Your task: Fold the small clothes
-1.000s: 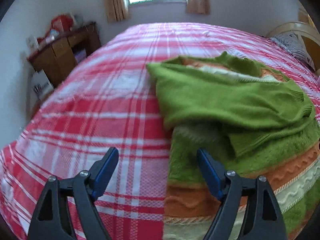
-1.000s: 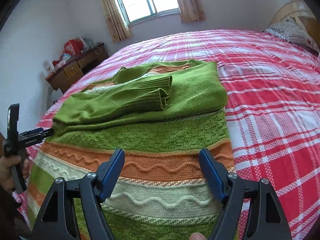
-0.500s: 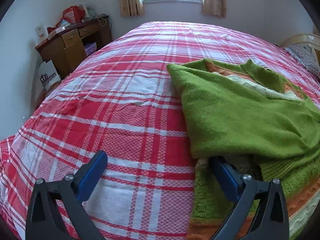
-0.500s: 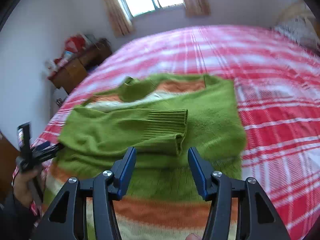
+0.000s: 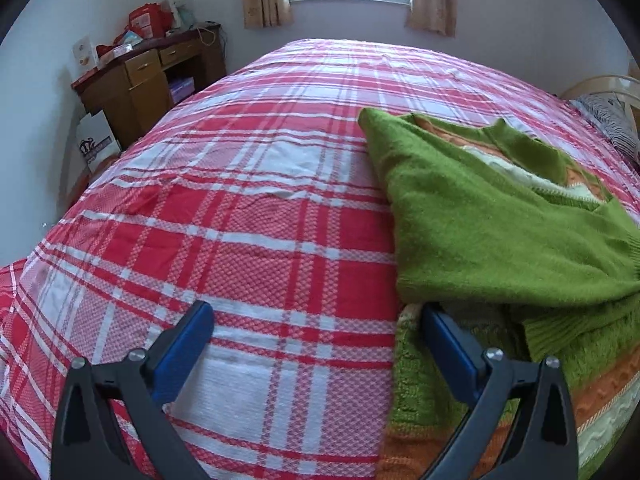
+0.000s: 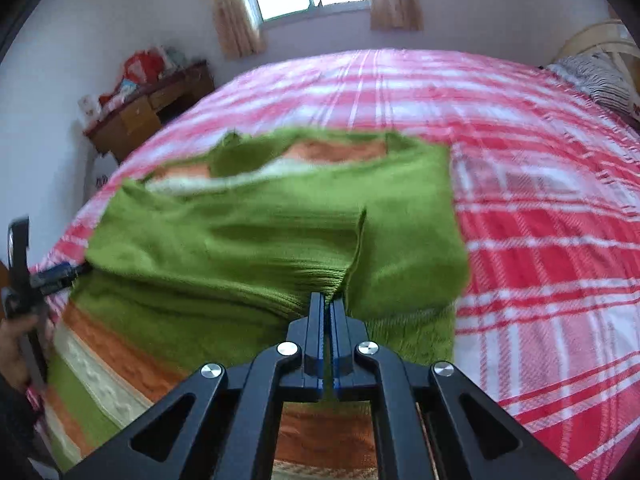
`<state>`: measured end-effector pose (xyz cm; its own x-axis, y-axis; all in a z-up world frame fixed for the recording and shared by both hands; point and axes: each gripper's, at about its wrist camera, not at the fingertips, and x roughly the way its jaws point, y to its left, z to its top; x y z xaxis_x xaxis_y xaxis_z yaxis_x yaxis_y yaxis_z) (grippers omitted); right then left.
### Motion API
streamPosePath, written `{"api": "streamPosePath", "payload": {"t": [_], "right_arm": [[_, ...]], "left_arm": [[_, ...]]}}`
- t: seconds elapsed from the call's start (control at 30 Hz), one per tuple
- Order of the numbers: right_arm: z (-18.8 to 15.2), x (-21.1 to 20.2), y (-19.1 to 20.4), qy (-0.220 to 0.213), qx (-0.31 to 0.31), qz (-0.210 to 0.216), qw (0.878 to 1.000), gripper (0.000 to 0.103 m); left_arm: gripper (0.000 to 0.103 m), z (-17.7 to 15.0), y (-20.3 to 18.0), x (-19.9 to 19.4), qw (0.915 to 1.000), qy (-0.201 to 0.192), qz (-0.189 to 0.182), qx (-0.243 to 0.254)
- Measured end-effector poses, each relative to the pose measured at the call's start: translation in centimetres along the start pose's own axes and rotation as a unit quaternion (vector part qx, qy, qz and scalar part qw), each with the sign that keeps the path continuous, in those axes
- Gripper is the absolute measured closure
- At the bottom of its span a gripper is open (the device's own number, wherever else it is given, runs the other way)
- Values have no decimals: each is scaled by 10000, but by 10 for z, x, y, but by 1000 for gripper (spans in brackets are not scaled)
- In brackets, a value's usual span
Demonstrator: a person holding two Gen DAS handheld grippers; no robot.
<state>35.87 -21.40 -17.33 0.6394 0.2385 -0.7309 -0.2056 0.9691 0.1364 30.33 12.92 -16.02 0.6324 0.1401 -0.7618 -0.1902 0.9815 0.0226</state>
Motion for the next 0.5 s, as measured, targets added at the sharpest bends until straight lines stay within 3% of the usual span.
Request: {"api": "streamPosePath", "payload": {"t": [0.1, 0.17, 0.27, 0.33, 0.43, 0.5], "right_arm": [[2, -8, 2, -153, -31, -254, 9996, 87], [7, -21, 0, -354, 24, -290, 9989, 63], [20, -37, 5, -637, -129, -395, 9971, 63], [29, -37, 11, -632, -200, -226, 9975, 63], [43, -22, 28, -526, -318, 221, 9979, 63], [47, 0, 35, -229, -241, 403, 9986, 63]], "left_arm": [[0, -6, 2, -10, 9999, -65, -103, 40], [0, -10, 6, -23, 9997, -228, -61, -17], [0, -7, 11, -46, 9976, -688, 73, -94], [0, 2, 11, -55, 9952, -948, 70, -235], [0, 19, -2, -44, 9963, -845, -18, -174], [0, 22, -14, -31, 9973, -707, 216, 7]]}}
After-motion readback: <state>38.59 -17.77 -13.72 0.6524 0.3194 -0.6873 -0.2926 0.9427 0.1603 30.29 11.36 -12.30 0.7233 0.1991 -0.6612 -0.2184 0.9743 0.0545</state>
